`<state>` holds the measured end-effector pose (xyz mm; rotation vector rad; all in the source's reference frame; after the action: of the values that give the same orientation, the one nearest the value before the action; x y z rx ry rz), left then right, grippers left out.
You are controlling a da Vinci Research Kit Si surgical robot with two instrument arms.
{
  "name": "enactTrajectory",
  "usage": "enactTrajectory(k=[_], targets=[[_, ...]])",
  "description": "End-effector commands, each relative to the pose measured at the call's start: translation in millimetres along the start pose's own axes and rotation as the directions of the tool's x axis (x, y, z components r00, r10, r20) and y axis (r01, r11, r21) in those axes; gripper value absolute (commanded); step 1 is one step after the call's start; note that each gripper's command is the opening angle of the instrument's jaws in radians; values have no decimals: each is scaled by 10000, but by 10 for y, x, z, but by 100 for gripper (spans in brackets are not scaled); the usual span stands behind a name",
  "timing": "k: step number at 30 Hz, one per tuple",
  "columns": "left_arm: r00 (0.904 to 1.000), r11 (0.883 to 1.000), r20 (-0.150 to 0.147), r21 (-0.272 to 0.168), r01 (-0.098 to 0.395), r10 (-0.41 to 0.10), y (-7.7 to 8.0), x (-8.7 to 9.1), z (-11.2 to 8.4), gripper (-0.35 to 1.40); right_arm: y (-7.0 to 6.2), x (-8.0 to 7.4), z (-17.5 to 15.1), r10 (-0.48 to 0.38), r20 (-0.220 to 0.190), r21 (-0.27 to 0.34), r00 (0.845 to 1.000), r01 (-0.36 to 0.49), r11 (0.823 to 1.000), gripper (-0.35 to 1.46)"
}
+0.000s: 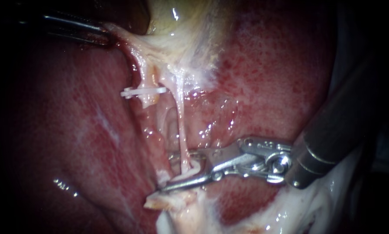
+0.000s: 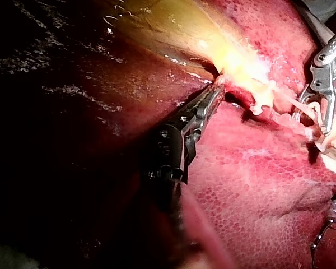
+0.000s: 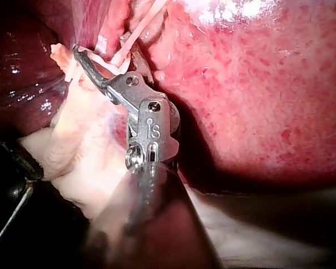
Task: Clipping first clip right tube
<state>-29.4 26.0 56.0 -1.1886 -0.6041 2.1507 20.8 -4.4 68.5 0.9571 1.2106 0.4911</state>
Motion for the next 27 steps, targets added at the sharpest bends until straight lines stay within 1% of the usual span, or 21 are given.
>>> enactTrajectory(k=[1,3,5,8,11,14,17,21,27], targets=[[10000,10000,0,3,0,0,0,0,0,-35,-2,3,0,37,-93,60,9999,-36,10000,50],[10000,10000,0,2,0,0,0,0,0,-35,-6,6,-1,95,-257,157,9996,-91,9998,50],[10000,10000,1,2,0,0,0,0,0,-35,-13,11,-1,166,-426,329,9990,-152,9993,50],[10000,10000,1,2,-1,1,0,0,0,-35,-24,21,-3,244,-576,566,9980,-211,9982,50],[10000,10000,1,1,-1,1,0,0,0,-35,-36,28,-4,354,-594,845,9976,-303,9960,50],[10000,10000,1,1,-1,1,0,0,0,-35,-47,31,-3,450,-602,975,9972,-390,9945,49],[10000,10000,1,1,-1,1,0,0,0,-35,-55,34,-1,508,-635,1047,9967,-439,9935,49],[10000,10000,1,0,-1,1,0,0,0,-35,-58,36,-1,569,-699,1126,9959,-488,9924,49],[10000,10000,1,1,-1,1,0,0,0,-35,-54,36,-3,574,-701,1126,9959,-493,9924,42]])
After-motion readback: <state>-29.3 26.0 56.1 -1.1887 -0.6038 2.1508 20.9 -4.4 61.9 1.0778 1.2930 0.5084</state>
